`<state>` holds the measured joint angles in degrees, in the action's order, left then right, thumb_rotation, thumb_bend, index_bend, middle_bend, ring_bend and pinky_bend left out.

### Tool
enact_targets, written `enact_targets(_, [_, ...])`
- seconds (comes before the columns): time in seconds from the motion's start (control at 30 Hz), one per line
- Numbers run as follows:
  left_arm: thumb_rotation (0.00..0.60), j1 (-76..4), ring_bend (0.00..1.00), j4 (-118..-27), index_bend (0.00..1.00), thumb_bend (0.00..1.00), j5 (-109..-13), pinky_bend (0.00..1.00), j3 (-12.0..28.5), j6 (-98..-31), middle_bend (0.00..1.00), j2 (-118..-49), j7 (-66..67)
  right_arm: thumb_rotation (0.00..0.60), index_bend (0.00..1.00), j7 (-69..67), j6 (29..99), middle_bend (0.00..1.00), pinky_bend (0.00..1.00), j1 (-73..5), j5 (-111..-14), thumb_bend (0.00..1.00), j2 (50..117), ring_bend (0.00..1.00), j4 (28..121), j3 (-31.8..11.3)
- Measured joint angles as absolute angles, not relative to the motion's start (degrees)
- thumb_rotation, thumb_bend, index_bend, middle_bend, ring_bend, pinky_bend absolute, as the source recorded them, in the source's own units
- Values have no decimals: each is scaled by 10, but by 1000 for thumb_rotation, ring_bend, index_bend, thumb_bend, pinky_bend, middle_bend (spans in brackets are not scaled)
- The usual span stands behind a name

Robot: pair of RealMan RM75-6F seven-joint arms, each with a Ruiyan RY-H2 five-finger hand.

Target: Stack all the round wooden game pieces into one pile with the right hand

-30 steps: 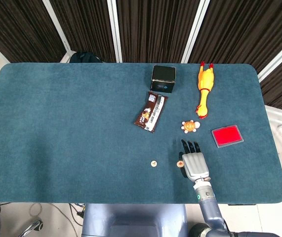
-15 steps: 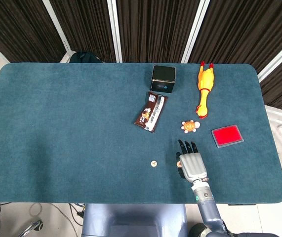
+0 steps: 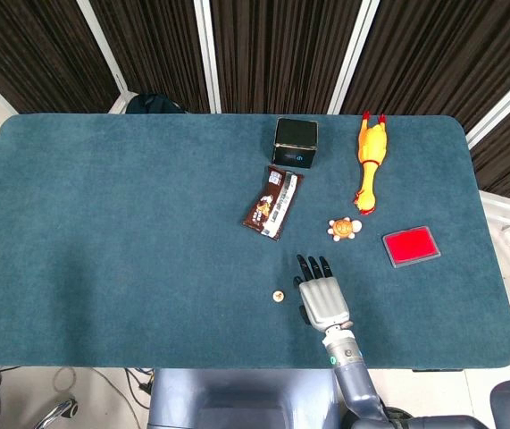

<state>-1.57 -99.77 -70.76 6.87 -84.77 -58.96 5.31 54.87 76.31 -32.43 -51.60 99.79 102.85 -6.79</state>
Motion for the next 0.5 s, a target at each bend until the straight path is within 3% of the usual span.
enact_targets(0.5, [600,-17,0,-997,132,187,-703,39,70,-843,0,-588,47,600,385,557,760,0,0,-351,-499,422,1087,0,937,-86])
